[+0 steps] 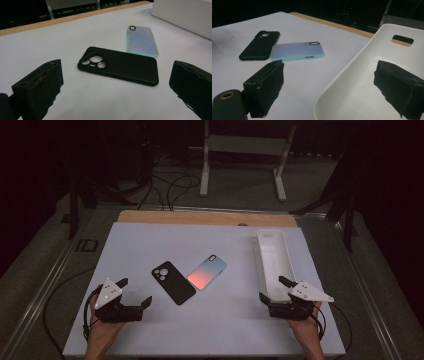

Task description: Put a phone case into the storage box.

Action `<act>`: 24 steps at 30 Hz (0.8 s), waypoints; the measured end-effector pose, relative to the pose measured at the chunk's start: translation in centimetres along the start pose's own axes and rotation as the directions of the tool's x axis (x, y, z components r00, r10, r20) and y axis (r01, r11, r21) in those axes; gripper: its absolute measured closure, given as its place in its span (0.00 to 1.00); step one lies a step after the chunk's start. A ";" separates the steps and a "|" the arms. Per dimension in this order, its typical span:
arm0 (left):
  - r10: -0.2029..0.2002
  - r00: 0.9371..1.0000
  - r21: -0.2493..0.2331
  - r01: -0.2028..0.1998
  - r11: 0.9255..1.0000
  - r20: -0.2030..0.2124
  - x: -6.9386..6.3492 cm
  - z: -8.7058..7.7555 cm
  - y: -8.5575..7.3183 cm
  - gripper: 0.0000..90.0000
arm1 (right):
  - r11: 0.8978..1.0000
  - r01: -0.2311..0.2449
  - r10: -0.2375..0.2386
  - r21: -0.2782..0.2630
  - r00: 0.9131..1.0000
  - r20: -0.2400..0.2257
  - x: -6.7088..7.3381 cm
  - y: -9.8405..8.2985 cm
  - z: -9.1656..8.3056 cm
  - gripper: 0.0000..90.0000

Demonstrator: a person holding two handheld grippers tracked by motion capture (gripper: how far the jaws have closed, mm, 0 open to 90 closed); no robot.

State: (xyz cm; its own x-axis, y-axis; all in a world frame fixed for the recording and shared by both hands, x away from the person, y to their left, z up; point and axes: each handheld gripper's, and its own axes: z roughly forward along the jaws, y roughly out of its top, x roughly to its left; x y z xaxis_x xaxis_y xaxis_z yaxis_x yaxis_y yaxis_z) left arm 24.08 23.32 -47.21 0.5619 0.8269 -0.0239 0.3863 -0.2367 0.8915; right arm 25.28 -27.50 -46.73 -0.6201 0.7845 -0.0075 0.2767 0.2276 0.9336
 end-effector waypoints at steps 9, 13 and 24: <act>0.013 1.000 0.084 -0.013 0.996 -0.001 -0.6 1.7 1.9 0.00 | 1.000 -0.001 0.001 -0.010 1.000 0.009 -0.2 0.4 -0.2 0.10; 0.028 1.000 0.119 -0.029 0.992 0.005 -1.1 3.1 3.3 0.00 | 1.000 -0.010 0.010 -0.005 1.000 0.007 -0.2 0.4 -0.2 0.10; 0.075 0.996 0.223 -0.084 0.971 0.046 -3.0 10.0 6.4 0.00 | 1.000 -0.006 0.006 0.006 1.000 -0.003 -0.1 0.5 0.0 0.10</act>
State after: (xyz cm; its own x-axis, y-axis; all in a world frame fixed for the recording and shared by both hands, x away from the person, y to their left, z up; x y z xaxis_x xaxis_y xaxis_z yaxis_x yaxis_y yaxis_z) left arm 32.14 14.25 -45.96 0.6223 0.7825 0.0226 0.4913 -0.4129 0.7669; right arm 25.53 -27.45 -46.26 -0.6204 0.7843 -0.0013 0.2843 0.2264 0.9316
